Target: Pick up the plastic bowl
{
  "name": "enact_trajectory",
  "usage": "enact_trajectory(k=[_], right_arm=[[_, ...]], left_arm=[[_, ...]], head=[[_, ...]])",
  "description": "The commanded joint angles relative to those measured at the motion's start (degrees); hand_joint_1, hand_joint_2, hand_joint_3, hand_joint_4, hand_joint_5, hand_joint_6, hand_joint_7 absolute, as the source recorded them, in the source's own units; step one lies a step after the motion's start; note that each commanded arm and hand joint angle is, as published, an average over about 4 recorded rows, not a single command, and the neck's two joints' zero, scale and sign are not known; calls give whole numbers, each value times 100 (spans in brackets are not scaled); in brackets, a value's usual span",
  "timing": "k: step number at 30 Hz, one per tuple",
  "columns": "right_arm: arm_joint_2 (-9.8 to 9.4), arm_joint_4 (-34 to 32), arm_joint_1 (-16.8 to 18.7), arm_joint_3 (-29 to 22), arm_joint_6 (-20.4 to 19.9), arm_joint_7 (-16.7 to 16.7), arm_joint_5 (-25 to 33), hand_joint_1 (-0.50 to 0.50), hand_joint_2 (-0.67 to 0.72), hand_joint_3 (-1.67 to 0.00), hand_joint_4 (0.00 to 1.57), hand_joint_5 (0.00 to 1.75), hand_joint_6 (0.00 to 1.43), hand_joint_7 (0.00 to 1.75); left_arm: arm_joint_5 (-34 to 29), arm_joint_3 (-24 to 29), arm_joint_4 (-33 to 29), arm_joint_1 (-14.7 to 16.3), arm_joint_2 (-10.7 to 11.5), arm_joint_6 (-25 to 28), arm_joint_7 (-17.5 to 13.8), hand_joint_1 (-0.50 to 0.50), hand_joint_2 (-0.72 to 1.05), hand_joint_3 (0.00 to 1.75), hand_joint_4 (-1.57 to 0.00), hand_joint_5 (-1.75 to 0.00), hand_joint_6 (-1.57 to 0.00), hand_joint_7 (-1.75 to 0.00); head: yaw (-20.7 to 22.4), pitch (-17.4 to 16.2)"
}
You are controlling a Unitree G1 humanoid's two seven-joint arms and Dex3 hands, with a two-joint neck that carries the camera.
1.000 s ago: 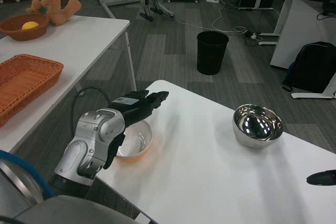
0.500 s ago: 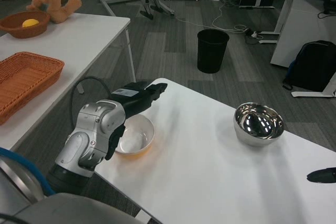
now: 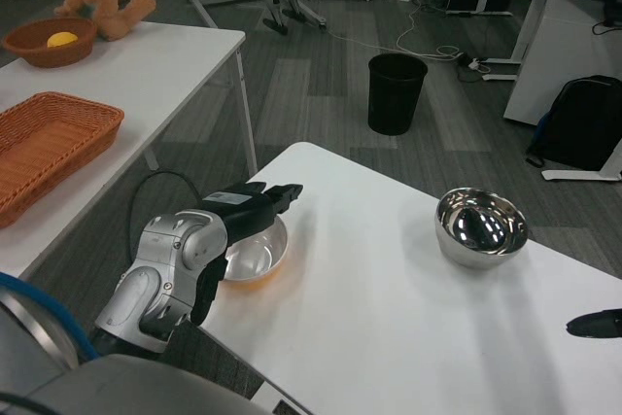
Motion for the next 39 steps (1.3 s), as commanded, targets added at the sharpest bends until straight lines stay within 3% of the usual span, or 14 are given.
enact_trajectory(k=[1,7,13,17,20,26,39], right_arm=[[-83,18,42,-4,-78,-2,70,-46,28,0,0,0,0,0],[-92,35,46,1,-96,-2,87,-46,28,0,0,0,0,0],[-92,44,51,-8,-105,-2,96,-46,28,0,0,0,0,0],[-92,61,51,-8,-105,-2,96,-46,28,0,0,0,0,0],[-92,66,51,1,-105,-2,96,-46,28,0,0,0,0,0],[-92,64,51,10,-105,-2,96,-46,28,0,0,0,0,0],[-61,31,51,18,-105,-2,96,-46,28,0,0,0,0,0]], left_arm=[[119,-54,27,14,3,18,-31,-50,-37,2,0,0,0,0],[212,-103,84,-104,29,18,-23,-50,-37,0,0,0,0,0],[238,-164,220,-131,25,18,-23,-50,-28,7,0,0,0,0],[256,-208,273,-135,-2,18,-23,-50,-19,2,0,0,0,0],[256,-224,306,-131,-30,18,-23,-50,-19,9,0,0,0,0],[260,-199,295,-67,-59,18,-23,-50,-28,0,0,0,0,0],[269,-208,84,159,-81,114,-40,-50,-28,4,0,0,0,0]], head=[[17,9],[-6,12],[24,-3],[44,-21],[51,-37],[85,-42],[173,-65]])
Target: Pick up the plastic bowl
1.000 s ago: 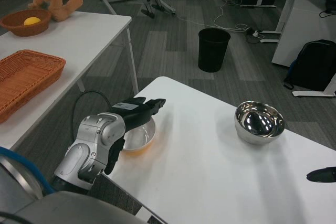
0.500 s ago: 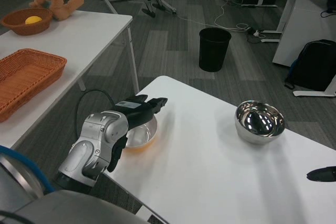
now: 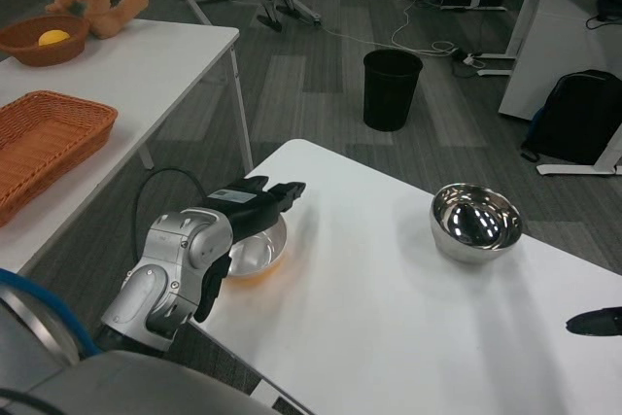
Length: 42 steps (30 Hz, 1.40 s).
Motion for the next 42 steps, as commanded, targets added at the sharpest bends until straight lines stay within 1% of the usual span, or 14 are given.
enact_trajectory(k=[1,8,11,13,20,21,23,25,29,31,33,36,38,42], right_arm=[[-39,-11,46,-7,-74,-2,71,-46,28,0,0,0,0,0],[-35,-22,46,22,-76,-2,71,-46,28,0,0,0,0,0],[-28,-37,50,15,-87,-2,71,-46,28,0,0,0,0,0],[-28,-42,55,15,-91,-2,71,-46,28,0,0,0,0,0],[-28,-77,81,8,-100,-2,71,-46,28,0,0,0,0,0],[-28,-81,86,6,-100,-2,71,-46,28,0,0,0,0,0],[-28,-86,94,2,-100,-2,71,-46,28,0,0,0,0,0],[-28,-90,99,-3,-100,-2,71,-46,27,0,0,0,0,0],[-28,-90,99,-3,-100,-2,71,-46,27,0,0,0,0,0],[-28,-90,101,-3,-100,-2,71,-46,28,0,0,0,0,0],[-28,-92,105,-3,-100,-2,71,-46,28,0,0,0,0,0],[-28,-108,108,-3,-100,-2,71,-46,28,0,0,0,0,0],[-28,-117,110,-5,-100,-2,71,-46,28,0,0,0,0,0],[-28,-132,116,-11,-100,-2,71,-46,28,0,0,0,0,0]], left_arm=[[33,-44,71,176,-54,45,-73,-50,-28,4,0,0,0,0],[50,-60,163,171,-149,26,-43,-50,-10,0,0,0,0,0],[50,-58,220,171,-182,-1,-3,-50,-8,7,0,0,0,0],[46,-58,269,171,-195,-14,19,-50,5,9,0,0,0,0],[-115,-51,383,129,-226,-1,15,-50,69,9,0,-8,0,0],[-161,-53,400,123,-230,8,15,-50,76,9,0,-18,0,-2],[-275,-58,436,110,-239,30,15,-50,78,9,0,-49,0,-9],[-468,-55,471,101,-243,61,15,-50,83,13,-3,-82,0,-24],[-671,-47,530,101,-237,91,8,-50,91,33,-14,-121,0,-58],[-728,-42,565,101,-235,111,4,-50,96,44,-22,-144,0,-73],[-780,-40,607,101,-235,149,-1,-50,96,48,-36,-162,0,-87],[-890,-47,679,101,-228,206,-10,-50,96,57,-57,-175,0,-105],[-947,-49,710,101,-221,226,-12,-50,98,65,-70,-175,0,-113],[-1018,-49,745,101,-188,256,-18,-50,98,83,-89,-175,0,-119]], head=[[15,5],[16,-7],[16,3],[18,5],[1,17],[-7,16],[-10,12],[-5,9],[-3,16],[-2,15],[-4,13],[-1,8],[2,4],[6,4]])
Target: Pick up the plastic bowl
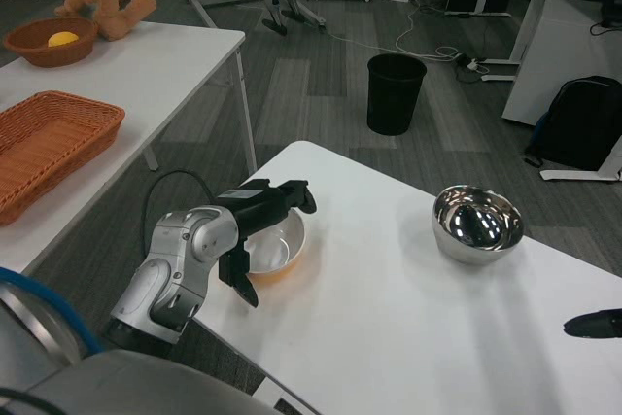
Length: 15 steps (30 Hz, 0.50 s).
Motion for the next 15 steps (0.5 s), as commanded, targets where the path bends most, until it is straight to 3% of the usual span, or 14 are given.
enact_trajectory(k=[1,4,8,15], right_arm=[[-29,-60,48,-30,-94,-2,73,-46,28,0,0,0,0,0],[-29,-86,62,-30,-94,-2,99,-46,28,0,0,0,0,0],[-29,-137,99,-30,-97,-2,141,-46,28,0,0,0,0,0],[-20,-244,196,-72,-119,-2,156,-46,28,0,0,0,0,0]], left_arm=[[-151,-92,405,274,-66,150,-165,-50,96,87,-94,-175,0,-119],[-250,-92,424,274,-26,190,-165,-50,100,105,-108,-175,-1,-124],[-235,-123,426,274,57,201,-165,-50,105,146,-121,-175,-14,-134],[-288,-142,409,259,198,210,-193,-50,105,157,-127,-175,-33,-147]], head=[[6,2],[9,17],[4,57],[-42,180]])
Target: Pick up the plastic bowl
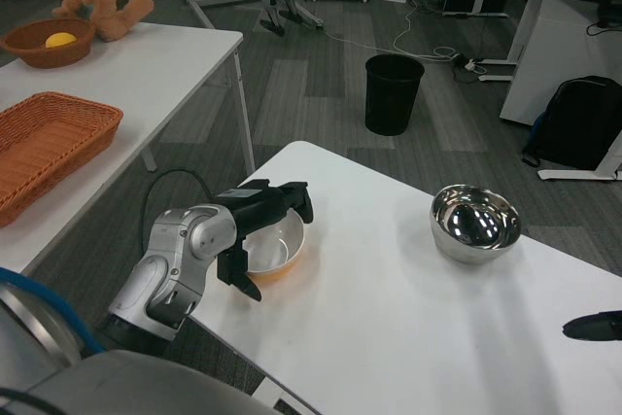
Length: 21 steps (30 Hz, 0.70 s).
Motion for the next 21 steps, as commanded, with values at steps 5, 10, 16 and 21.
enact_trajectory(k=[5,10,16,21], right_arm=[[-11,-153,169,-120,-125,-2,61,-46,28,0,0,0,0,0],[-11,-160,218,-138,-178,-2,83,-46,28,0,0,0,0,0],[-3,-169,255,-162,-193,-2,89,-46,28,0,0,0,0,0],[-16,-167,257,-169,-196,-2,92,-46,28,0,0,0,0,0]], left_arm=[[-107,-101,220,158,111,189,-189,-50,105,157,-131,-175,-37,-154],[-153,-162,-31,-15,289,244,-192,-50,105,157,-133,-175,-43,-154],[-215,-292,-303,-187,450,356,-198,-50,105,157,-135,-175,-47,-154],[-256,-439,-400,-378,498,369,-225,-50,105,159,-136,-175,-50,-155]], head=[[-66,87],[-129,138],[-181,163],[-253,163]])
